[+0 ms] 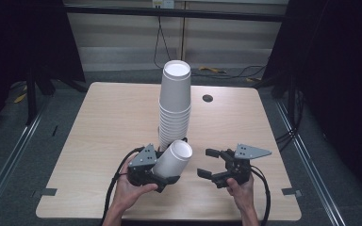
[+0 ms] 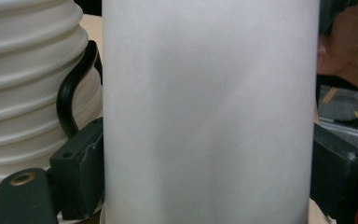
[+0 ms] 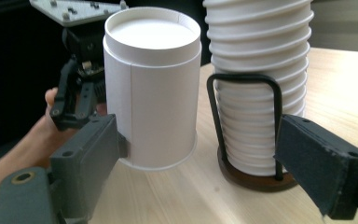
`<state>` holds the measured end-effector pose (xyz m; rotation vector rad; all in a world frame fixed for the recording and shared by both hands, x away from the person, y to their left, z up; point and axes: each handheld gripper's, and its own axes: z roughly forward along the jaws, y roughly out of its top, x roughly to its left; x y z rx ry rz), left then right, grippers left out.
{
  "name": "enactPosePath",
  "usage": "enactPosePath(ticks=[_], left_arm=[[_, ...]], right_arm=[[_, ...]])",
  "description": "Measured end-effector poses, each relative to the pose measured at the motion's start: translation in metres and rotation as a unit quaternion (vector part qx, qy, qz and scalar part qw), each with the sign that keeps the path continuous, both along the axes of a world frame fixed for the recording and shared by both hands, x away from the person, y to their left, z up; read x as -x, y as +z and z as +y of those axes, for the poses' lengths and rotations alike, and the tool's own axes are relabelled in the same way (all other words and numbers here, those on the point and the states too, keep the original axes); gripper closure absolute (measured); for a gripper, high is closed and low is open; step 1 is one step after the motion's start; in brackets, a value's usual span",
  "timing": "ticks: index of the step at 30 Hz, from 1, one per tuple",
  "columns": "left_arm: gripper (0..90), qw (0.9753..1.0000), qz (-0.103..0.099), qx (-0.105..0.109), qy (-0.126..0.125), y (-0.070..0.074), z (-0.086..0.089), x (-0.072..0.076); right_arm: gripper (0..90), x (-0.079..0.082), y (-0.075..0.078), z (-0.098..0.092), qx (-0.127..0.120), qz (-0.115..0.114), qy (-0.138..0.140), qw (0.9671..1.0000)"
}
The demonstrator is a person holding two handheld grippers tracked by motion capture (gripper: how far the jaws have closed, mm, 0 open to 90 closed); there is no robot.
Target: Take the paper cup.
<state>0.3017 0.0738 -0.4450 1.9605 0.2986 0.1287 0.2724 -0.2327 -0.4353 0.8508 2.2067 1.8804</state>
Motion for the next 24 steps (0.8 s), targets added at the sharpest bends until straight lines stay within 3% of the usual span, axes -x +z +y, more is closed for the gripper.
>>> enactPosePath(ticks=[4,9,10,12,15,16,18,24], left_arm=[[13.8,0.9998,-0.003,-0.020,-0.004,0.003,-0.002,-0.001],[13.9,0.9991,-0.002,-0.041,-0.009,0.003,-0.004,-0.003],[14.0,0.9985,-0.005,-0.055,-0.004,0.004,-0.005,-0.004],[13.9,0.9981,-0.007,-0.061,-0.001,0.005,-0.006,-0.004],[14.0,0.9959,-0.012,-0.090,-0.008,0.007,-0.011,-0.005],[14.0,0.9959,-0.012,-0.090,-0.008,0.007,-0.011,-0.005],[14.1,0.9936,-0.017,-0.112,-0.010,0.008,-0.013,-0.005],[14.1,0.9902,-0.023,-0.137,-0.019,0.012,-0.017,-0.006]], right_arm=[[13.5,0.000,0.000,0.000,0.028,0.000,0.000,0.9996],[13.5,0.000,0.001,-0.002,0.038,0.003,0.003,0.9993],[13.5,0.000,0.002,-0.002,0.050,0.004,0.005,0.9987],[13.5,-0.001,0.004,-0.002,0.062,0.006,0.004,0.9980],[13.4,-0.001,0.006,-0.002,0.080,0.007,0.012,0.9967],[13.4,-0.001,0.006,-0.002,0.080,0.007,0.012,0.9967],[13.5,-0.001,0.007,0.000,0.095,0.008,0.017,0.9953],[13.5,-0.003,0.006,0.002,0.119,0.016,0.028,0.9923]])
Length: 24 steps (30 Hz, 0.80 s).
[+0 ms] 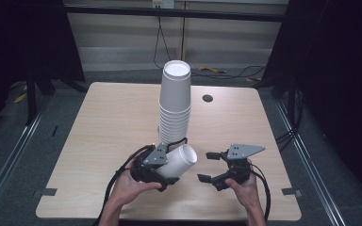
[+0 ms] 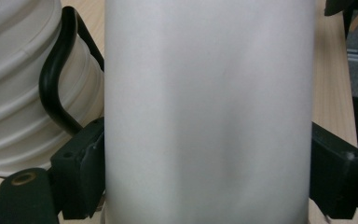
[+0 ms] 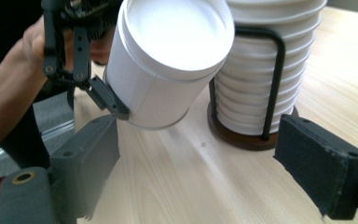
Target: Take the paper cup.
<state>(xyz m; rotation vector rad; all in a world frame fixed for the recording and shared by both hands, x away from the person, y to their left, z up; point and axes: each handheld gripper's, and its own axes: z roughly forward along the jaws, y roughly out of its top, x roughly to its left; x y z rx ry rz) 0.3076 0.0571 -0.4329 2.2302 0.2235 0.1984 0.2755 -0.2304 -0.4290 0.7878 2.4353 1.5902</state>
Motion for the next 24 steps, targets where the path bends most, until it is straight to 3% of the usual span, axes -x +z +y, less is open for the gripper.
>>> enactPosePath(ticks=[2,3,10,13,16,24], left_arm=[[14.0,0.9999,-0.002,-0.010,-0.008,0.002,-0.002,-0.001],[14.1,0.9993,-0.009,-0.034,-0.013,0.003,-0.005,-0.002],[14.1,0.9975,-0.011,-0.068,-0.018,0.001,-0.012,-0.002],[14.1,0.9967,-0.011,-0.077,-0.021,0.000,-0.013,-0.003],[14.1,0.9941,-0.017,-0.104,-0.026,0.001,-0.016,-0.004],[14.1,0.9902,-0.023,-0.133,-0.036,0.005,-0.023,-0.004]], right_arm=[[13.5,-0.001,0.000,0.001,0.007,0.004,0.004,1.0000],[13.7,-0.001,0.001,0.002,0.015,0.008,0.009,0.9998],[13.6,-0.003,0.005,0.006,0.042,0.010,0.017,0.9989],[13.5,-0.004,0.007,0.010,0.071,0.017,0.024,0.9970],[13.5,-0.005,0.007,0.011,0.078,0.019,0.025,0.9965],[13.6,-0.011,0.007,0.017,0.118,0.035,0.036,0.9918]])
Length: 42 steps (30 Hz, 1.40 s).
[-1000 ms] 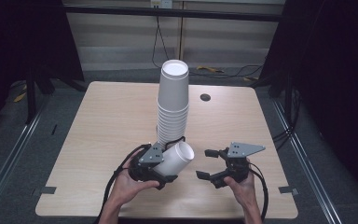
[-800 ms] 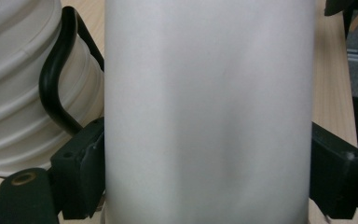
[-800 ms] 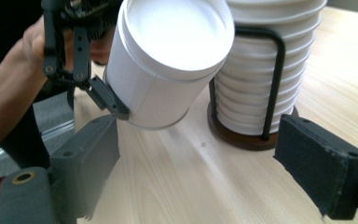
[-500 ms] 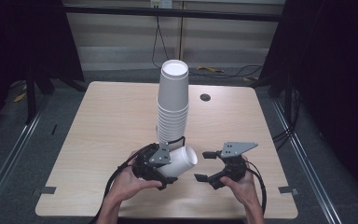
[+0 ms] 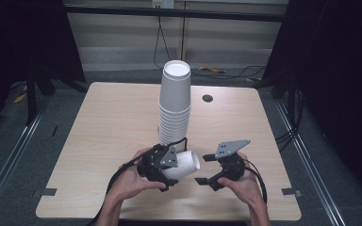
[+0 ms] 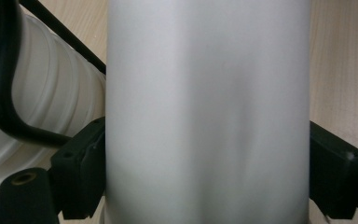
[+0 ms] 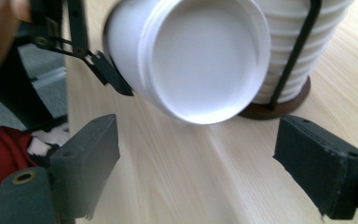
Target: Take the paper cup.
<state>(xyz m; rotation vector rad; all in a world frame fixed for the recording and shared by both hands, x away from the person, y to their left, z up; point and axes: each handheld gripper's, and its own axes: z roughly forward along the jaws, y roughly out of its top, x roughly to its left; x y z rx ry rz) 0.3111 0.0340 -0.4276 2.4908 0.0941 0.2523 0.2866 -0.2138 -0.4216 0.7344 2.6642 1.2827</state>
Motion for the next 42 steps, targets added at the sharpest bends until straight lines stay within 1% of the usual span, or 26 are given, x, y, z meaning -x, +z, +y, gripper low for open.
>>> enactPosePath(ticks=[2,3,6,8,9,10,11,13,14,15,18,19,20,22,23,24,27,28,29,31,32,34,36,37,39,42], left_arm=[[14.1,1.0000,0.002,-0.004,-0.007,0.000,-0.001,0.000],[14.1,1.0000,0.000,-0.003,-0.004,0.000,-0.001,0.000],[14.1,0.9999,0.001,-0.012,-0.007,0.001,-0.001,0.000],[14.1,0.9998,-0.006,-0.016,-0.007,0.001,-0.002,0.000],[14.1,0.9999,-0.003,-0.013,-0.005,0.001,-0.003,0.000],[14.1,0.9997,-0.005,-0.019,-0.013,0.002,-0.004,0.000],[14.1,0.9998,-0.001,-0.014,-0.011,0.001,-0.005,0.000],[14.1,0.9998,-0.001,-0.016,-0.011,0.001,-0.006,0.000],[14.1,0.9997,-0.005,-0.019,-0.013,0.001,-0.006,0.000],[14.1,0.9996,0.003,-0.021,-0.017,0.000,-0.007,0.000],[14.1,0.9994,0.005,-0.026,-0.022,-0.002,-0.010,0.001],[14.2,0.9992,0.001,-0.031,-0.026,-0.002,-0.010,0.000],[14.1,0.9978,-0.004,-0.051,-0.042,-0.001,-0.011,-0.002],[14.1,0.9980,-0.002,-0.049,-0.040,-0.001,-0.011,-0.002],[14.1,0.9984,0.002,-0.043,-0.036,-0.003,-0.012,-0.001],[14.1,0.9980,0.001,-0.048,-0.041,-0.003,-0.012,-0.001],[14.1,0.9988,0.008,-0.034,-0.034,-0.005,-0.014,0.001],[14.1,0.9970,-0.003,-0.056,-0.053,-0.002,-0.014,-0.001],[14.1,0.9973,-0.004,-0.051,-0.052,-0.002,-0.015,0.000],[14.1,0.9983,0.008,-0.037,-0.044,-0.005,-0.017,0.003],[14.1,0.9983,0.008,-0.037,-0.044,-0.005,-0.017,0.003],[14.1,0.9986,0.011,-0.029,-0.043,-0.005,-0.018,0.005],[14.1,0.9977,0.009,-0.038,-0.054,-0.004,-0.018,0.005],[14.1,0.9967,0.004,-0.049,-0.065,-0.003,-0.018,0.004],[14.1,0.9976,0.008,-0.039,-0.057,-0.004,-0.019,0.005],[14.1,0.9978,0.010,-0.031,-0.058,-0.004,-0.019,0.006]], right_arm=[[13.7,-0.001,0.001,0.001,0.009,0.003,0.000,1.0000],[13.7,-0.002,0.001,0.002,0.011,0.005,0.006,0.9999],[13.6,-0.004,0.001,0.004,0.018,0.007,0.009,0.9998],[13.6,-0.005,0.002,0.006,0.025,0.011,0.016,0.9995],[13.6,-0.006,0.002,0.007,0.028,0.011,0.017,0.9994],[13.6,-0.007,0.002,0.009,0.034,0.013,0.024,0.9991],[13.6,-0.007,0.003,0.010,0.036,0.013,0.027,0.9989],[13.6,-0.008,0.003,0.011,0.040,0.011,0.030,0.9987],[13.6,-0.009,0.003,0.012,0.042,0.010,0.034,0.9985],[13.6,-0.009,0.003,0.013,0.046,0.008,0.037,0.9982],[14.0,-0.011,0.005,0.015,0.055,0.010,0.047,0.9974],[14.0,-0.013,0.005,0.017,0.057,0.014,0.051,0.9969],[14.0,-0.013,0.005,0.018,0.058,0.012,0.054,0.9968],[13.9,-0.014,0.005,0.019,0.060,0.016,0.055,0.9965],[13.9,-0.016,0.005,0.020,0.062,0.023,0.061,0.9959],[13.9,-0.017,0.004,0.021,0.061,0.024,0.062,0.9959],[13.8,-0.018,0.002,0.023,0.064,0.030,0.067,0.9953],[13.8,-0.018,0.002,0.023,0.064,0.030,0.067,0.9953],[13.9,-0.020,0.001,0.024,0.066,0.034,0.072,0.9946],[14.1,-0.020,0.000,0.026,0.065,0.036,0.074,0.9945],[14.1,-0.020,0.000,0.026,0.065,0.036,0.074,0.9945],[16.6,-0.021,0.000,0.029,0.062,0.040,0.086,0.9936],[16.5,-0.021,-0.001,0.031,0.062,0.044,0.090,0.9930],[16.9,-0.021,-0.001,0.031,0.063,0.049,0.090,0.9927],[17.1,-0.021,-0.001,0.033,0.063,0.049,0.096,0.9922],[17.8,-0.022,0.000,0.036,0.062,0.051,0.100,0.9918]])
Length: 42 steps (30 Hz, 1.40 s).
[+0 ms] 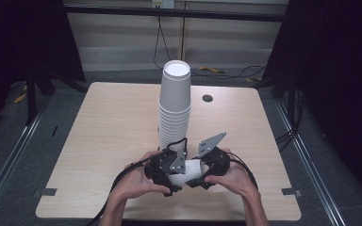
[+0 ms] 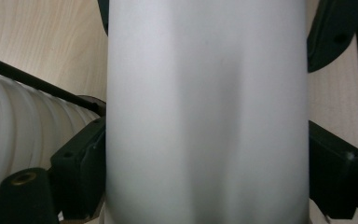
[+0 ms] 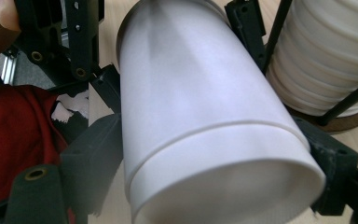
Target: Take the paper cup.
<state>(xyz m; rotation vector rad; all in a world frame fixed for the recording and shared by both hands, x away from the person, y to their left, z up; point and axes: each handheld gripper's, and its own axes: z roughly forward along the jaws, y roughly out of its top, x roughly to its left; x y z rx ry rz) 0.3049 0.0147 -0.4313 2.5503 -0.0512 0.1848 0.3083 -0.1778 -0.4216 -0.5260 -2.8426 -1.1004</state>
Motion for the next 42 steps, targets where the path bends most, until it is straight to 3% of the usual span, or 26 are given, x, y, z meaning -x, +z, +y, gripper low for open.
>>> enactPosePath(ticks=[5,7,8,9,16,24,36,42], left_arm=[[14.1,1.0000,0.001,0.000,0.002,0.000,0.000,0.000],[14.1,0.9997,-0.008,-0.020,-0.015,0.001,0.000,-0.003],[14.1,1.0000,0.002,0.000,0.001,-0.002,0.000,-0.001],[14.1,1.0000,0.000,0.002,0.002,-0.002,-0.001,0.000],[14.3,1.0000,0.001,0.000,-0.009,-0.002,-0.002,0.001],[13.8,0.9998,0.003,0.008,-0.017,-0.005,-0.001,-0.001],[12.8,0.9984,0.020,0.047,-0.022,-0.001,0.007,-0.005],[12.9,0.9960,0.021,0.082,-0.030,-0.001,0.014,-0.008]], right_arm=[[18.8,-0.001,-0.001,0.001,-0.003,0.000,0.007,1.0000],[19.1,0.000,-0.001,0.001,-0.004,-0.003,0.008,1.0000],[19.1,-0.001,-0.001,0.001,-0.004,-0.001,0.009,1.0000],[18.9,-0.001,-0.001,0.001,-0.001,-0.002,0.009,1.0000],[20.1,-0.002,-0.003,0.004,0.004,0.014,0.018,0.9997],[22.4,-0.002,-0.004,0.003,0.002,0.014,0.020,0.9997],[22.7,-0.001,0.001,0.001,0.001,0.005,0.022,0.9997],[22.9,0.000,0.004,0.000,-0.005,0.000,0.019,0.9998]])
